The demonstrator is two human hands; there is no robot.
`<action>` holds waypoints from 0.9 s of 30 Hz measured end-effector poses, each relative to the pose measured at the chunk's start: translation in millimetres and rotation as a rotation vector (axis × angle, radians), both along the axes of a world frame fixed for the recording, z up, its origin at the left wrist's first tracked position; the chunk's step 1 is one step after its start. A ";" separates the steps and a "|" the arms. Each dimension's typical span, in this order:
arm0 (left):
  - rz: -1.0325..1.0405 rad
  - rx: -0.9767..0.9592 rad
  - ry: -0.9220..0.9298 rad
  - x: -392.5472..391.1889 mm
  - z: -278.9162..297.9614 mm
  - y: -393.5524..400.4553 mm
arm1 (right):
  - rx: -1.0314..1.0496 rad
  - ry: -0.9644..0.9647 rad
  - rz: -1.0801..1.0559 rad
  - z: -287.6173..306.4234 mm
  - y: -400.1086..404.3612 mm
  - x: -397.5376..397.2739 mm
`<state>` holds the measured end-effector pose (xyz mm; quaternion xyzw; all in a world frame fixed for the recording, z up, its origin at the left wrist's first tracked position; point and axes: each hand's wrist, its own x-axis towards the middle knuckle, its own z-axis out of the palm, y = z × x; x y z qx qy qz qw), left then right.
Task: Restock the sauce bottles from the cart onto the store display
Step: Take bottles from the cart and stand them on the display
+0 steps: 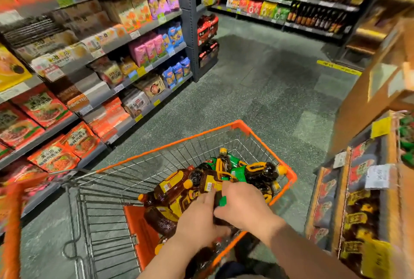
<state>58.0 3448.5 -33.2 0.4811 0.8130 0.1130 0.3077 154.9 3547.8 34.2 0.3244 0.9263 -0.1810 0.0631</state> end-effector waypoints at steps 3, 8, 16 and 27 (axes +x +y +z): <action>-0.042 0.219 -0.034 5.6 25.9 -5.4 | 0.065 0.082 -0.125 34.8 -20.0 12.1; -0.212 0.438 0.067 21.8 82.7 -11.6 | 0.160 0.243 -0.351 82.2 -52.4 51.2; -0.649 0.507 0.059 98.7 136.2 -11.3 | 0.197 0.305 -0.673 139.5 -120.1 152.1; -1.369 0.405 -0.143 273.8 155.1 -51.4 | 0.459 0.120 -1.201 148.1 -247.1 289.9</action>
